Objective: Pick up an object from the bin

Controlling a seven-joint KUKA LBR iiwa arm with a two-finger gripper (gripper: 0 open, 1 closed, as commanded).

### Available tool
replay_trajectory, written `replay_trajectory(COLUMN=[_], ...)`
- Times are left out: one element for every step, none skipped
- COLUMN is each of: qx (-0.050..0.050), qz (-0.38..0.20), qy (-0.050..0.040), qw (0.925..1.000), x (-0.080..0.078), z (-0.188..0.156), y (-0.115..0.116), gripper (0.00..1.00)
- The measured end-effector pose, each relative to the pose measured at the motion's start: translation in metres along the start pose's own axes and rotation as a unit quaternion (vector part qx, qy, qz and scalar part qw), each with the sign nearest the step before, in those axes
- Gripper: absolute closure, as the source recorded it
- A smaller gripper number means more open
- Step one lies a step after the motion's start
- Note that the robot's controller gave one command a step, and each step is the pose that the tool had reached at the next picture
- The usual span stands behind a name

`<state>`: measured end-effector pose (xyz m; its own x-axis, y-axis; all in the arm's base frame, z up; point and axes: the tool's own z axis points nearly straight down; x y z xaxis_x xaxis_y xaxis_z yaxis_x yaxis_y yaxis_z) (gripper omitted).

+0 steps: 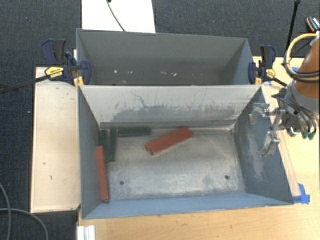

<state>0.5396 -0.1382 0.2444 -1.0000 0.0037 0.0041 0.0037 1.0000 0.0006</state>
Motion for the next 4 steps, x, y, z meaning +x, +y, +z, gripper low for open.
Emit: replay_trajectory(qx=[-0.002,-0.001,-0.002,0.0], qz=[-0.034,-0.075,-0.058,-0.057], qy=[-0.0011,0.0002,-0.0049,-0.0047], qw=[0.9994,0.9972,0.9983,0.9983], x=[-0.032,-0.033,-0.049,-0.05], z=[0.07,0.168,0.174,0.173], y=[0.097,0.169,0.223,0.219], gripper=[0.0,0.0,0.0,1.0])
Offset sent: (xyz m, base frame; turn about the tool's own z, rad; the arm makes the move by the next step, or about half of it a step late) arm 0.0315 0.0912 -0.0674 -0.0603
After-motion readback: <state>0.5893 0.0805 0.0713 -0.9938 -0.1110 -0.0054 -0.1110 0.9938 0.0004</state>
